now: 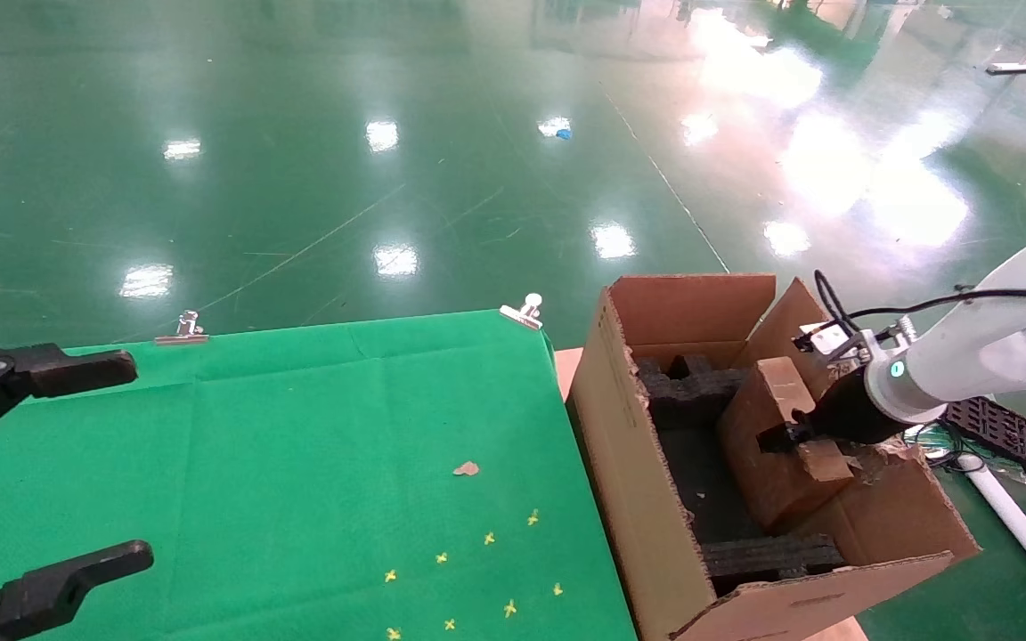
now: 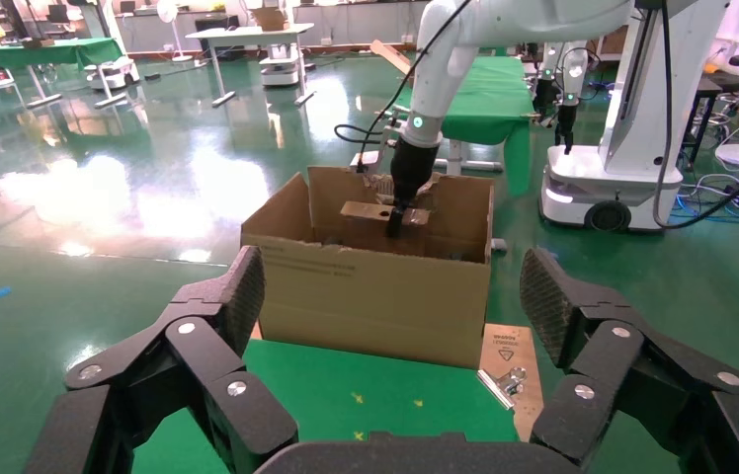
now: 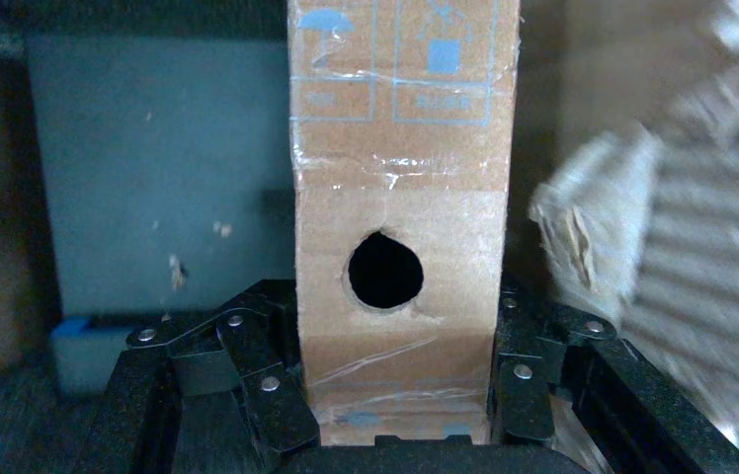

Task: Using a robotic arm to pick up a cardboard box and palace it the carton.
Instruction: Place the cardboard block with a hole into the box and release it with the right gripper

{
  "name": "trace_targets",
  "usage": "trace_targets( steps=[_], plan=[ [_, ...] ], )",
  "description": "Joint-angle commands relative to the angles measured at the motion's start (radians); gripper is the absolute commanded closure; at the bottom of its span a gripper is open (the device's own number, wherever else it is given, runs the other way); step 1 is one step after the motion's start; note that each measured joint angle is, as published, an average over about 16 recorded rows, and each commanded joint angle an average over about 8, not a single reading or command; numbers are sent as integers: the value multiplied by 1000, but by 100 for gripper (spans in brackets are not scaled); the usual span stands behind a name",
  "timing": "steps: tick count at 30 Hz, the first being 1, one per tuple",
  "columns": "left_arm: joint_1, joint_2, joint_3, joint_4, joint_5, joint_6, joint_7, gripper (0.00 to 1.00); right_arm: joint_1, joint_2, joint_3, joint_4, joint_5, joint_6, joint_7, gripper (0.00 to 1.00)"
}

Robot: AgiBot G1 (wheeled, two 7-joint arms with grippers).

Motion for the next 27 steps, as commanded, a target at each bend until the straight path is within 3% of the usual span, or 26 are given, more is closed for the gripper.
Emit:
trace_targets(
  steps=[1,6,27],
  plan=[
    [0,0,0,0,0,0,0,0,-19,-6,5,-1,7,41,0,61],
    [0,0,0,0,0,0,0,0,-24,-11,7,-2,11,56,0,0],
    [0,-1,2,0,-1,-1,1,0,-7,-19,-8,-15,-11,25,34,0]
  ],
)
